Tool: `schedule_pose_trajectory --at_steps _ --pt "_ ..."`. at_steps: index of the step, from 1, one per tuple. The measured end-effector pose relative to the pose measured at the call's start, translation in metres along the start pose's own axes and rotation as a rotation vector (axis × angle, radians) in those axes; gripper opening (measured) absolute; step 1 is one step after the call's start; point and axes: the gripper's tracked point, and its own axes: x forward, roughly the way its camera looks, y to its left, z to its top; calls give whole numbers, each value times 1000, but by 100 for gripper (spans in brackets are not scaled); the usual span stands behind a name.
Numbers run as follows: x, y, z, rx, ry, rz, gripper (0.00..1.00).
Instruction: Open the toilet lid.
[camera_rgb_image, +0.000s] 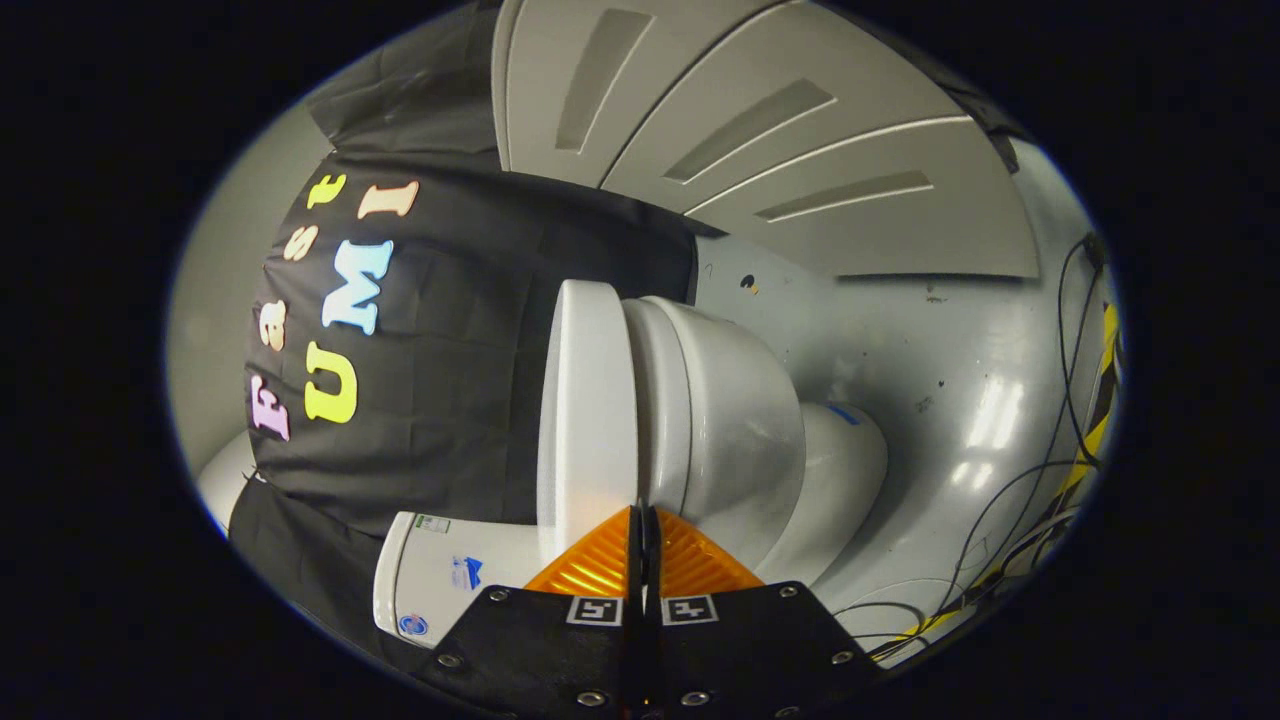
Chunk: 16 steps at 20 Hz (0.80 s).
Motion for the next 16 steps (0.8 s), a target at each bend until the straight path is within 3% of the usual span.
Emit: schedule_pose_trajectory --at_steps 4,8,16 --pt "-6 14 4 -35 -54 -42 0" --pt "-15 43 8 -213 -47 -64 0" --pt "-28 81 9 -321 -63 -104 0"
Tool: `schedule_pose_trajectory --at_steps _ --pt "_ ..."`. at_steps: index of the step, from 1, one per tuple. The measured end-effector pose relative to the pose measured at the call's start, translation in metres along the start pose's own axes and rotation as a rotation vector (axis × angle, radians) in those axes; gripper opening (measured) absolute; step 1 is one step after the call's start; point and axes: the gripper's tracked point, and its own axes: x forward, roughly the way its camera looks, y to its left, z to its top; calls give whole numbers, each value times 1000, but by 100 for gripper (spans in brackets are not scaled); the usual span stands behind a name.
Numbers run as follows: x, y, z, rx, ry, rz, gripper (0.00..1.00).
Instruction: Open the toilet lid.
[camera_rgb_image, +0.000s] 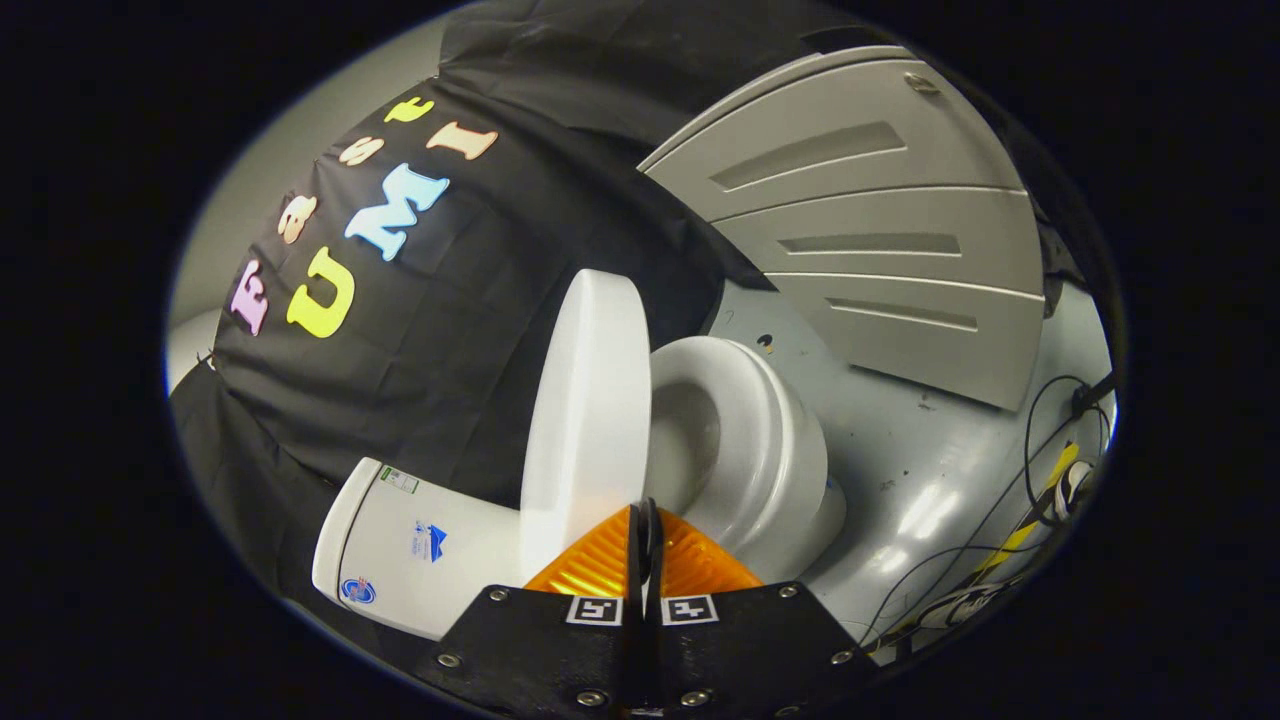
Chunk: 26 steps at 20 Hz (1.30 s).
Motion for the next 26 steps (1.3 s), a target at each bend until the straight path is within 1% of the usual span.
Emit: schedule_pose_trajectory --at_steps 3,8,13,17,22,26 --pt "-7 12 3 -18 -16 -12 0" --pt "-17 33 6 -113 -40 -64 0" --pt "-29 69 8 -247 -80 -71 0" --pt "-37 87 6 -298 -110 -59 0" --pt "-43 112 5 -448 -127 -78 0" --pt "-51 136 2 -540 -147 -79 0"
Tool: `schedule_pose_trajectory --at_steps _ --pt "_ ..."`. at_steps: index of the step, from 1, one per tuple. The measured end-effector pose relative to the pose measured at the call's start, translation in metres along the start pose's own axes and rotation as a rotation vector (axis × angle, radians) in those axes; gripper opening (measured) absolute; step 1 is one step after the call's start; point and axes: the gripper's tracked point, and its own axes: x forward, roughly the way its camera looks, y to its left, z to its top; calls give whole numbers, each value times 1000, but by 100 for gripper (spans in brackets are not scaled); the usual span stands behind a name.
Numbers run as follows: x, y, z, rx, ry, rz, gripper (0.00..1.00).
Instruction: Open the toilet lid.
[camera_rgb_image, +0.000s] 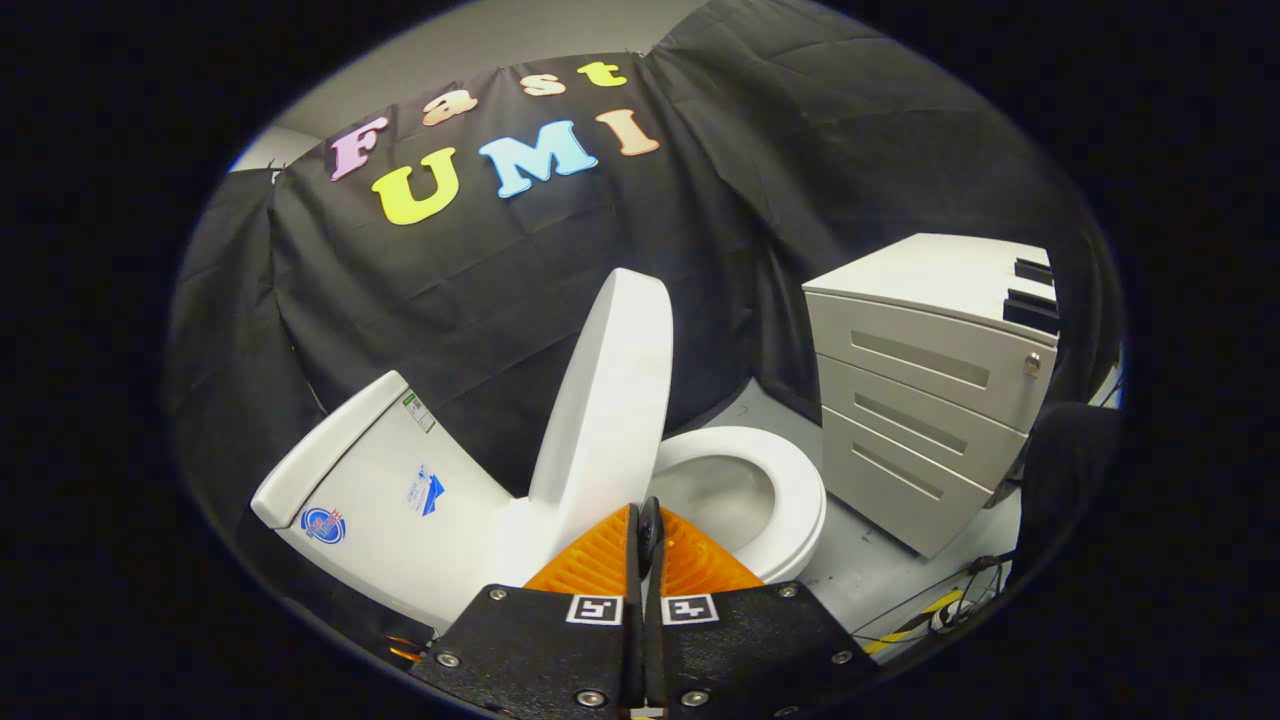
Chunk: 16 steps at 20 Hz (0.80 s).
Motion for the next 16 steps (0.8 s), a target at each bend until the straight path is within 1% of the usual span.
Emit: schedule_pose_trajectory --at_steps 5,16 --pt "-10 30 10 -110 -32 0 0" --pt "-27 92 20 -246 -77 19 0"
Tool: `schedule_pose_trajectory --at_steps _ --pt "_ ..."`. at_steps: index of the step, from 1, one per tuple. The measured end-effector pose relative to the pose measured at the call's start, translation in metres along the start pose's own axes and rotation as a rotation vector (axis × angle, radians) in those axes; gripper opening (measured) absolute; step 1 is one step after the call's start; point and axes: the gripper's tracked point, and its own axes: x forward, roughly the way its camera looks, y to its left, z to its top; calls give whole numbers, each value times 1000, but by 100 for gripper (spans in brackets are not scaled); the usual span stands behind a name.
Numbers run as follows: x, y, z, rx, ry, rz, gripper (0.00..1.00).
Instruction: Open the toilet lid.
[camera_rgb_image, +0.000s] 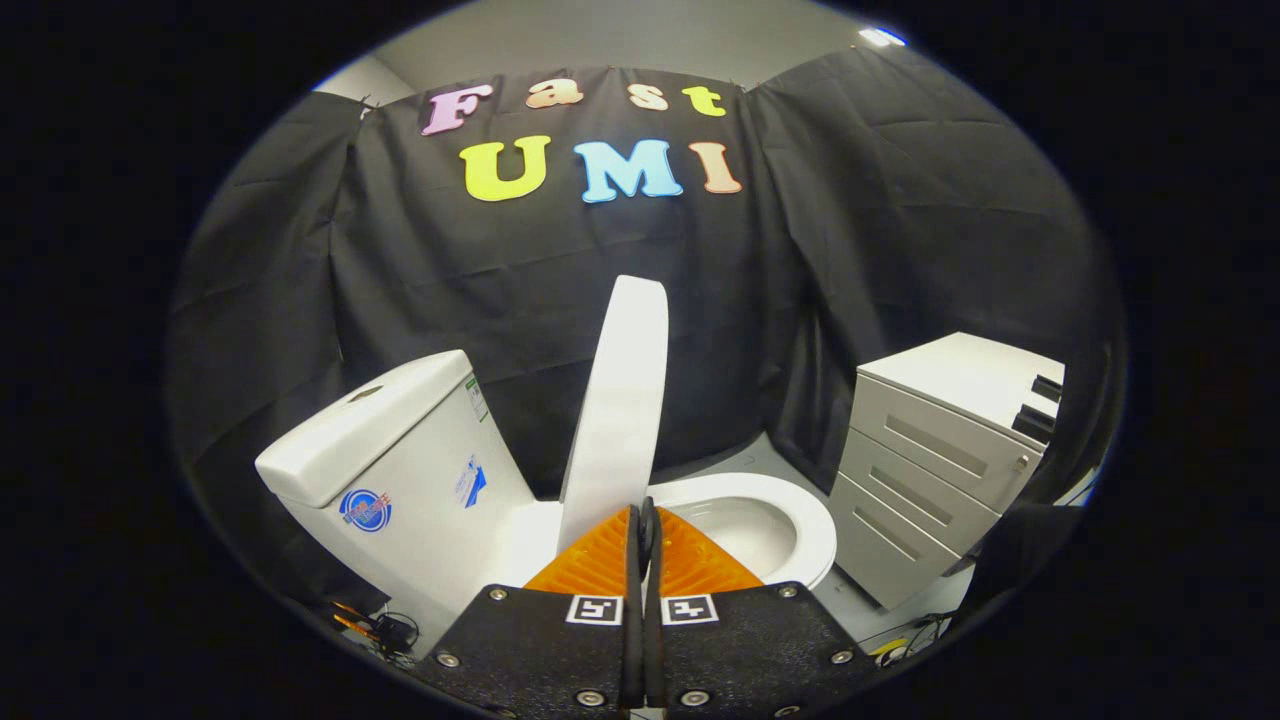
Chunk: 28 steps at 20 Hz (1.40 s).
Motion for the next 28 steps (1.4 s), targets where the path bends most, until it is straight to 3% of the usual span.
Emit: schedule_pose_trajectory --at_steps 17,28 --pt "-23 112 15 -302 -60 118 0" --pt "-30 159 6 -380 -74 181 0"
